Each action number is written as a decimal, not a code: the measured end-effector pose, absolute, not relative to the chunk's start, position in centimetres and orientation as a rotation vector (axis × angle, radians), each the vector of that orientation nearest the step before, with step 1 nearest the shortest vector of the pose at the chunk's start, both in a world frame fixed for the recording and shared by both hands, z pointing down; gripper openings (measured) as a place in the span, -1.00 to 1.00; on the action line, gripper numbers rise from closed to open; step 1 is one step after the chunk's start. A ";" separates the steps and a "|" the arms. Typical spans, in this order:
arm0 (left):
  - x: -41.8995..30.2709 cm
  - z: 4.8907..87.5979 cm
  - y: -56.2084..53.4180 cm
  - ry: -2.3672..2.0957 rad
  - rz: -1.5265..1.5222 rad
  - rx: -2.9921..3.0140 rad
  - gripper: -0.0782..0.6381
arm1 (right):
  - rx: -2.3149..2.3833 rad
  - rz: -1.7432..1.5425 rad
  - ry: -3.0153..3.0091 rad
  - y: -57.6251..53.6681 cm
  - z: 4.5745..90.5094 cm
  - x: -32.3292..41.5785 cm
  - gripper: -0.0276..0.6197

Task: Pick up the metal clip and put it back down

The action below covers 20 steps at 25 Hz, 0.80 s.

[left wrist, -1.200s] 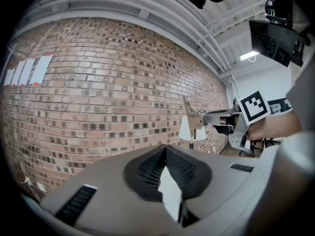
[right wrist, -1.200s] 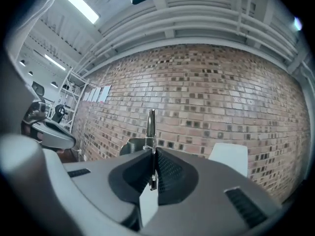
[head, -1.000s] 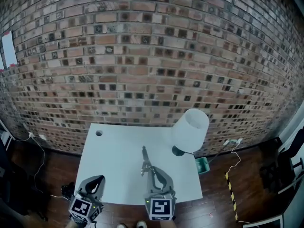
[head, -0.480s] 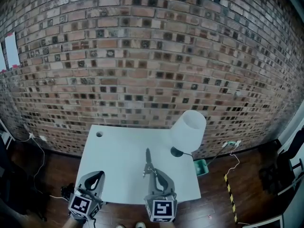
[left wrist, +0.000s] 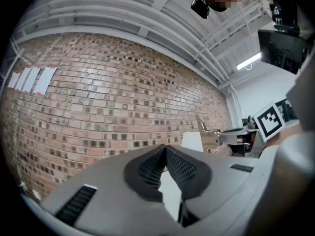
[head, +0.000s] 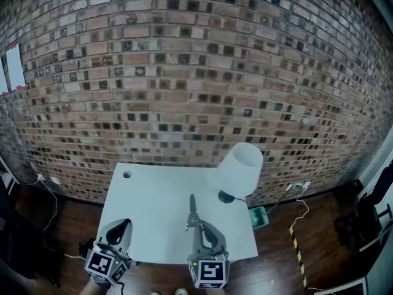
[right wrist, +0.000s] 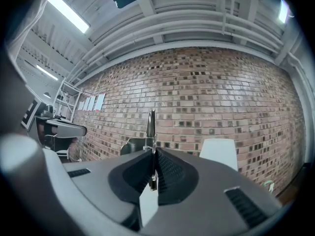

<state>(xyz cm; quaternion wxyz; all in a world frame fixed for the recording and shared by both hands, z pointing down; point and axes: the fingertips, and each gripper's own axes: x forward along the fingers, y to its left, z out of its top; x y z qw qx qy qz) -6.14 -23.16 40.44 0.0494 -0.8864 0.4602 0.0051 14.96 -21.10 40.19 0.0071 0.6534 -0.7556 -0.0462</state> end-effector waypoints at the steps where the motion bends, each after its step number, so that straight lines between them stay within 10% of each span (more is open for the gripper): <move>1: -6.2 40.4 -23.2 1.411 0.012 -2.694 -0.74 | 2.043 -0.141 -2.364 -21.0 40.2 15.0 -0.90; 20: -7.0 41.9 -23.4 1.465 -0.057 -2.696 -0.74 | 1.878 -0.261 -2.234 -22.8 41.8 14.1 -0.90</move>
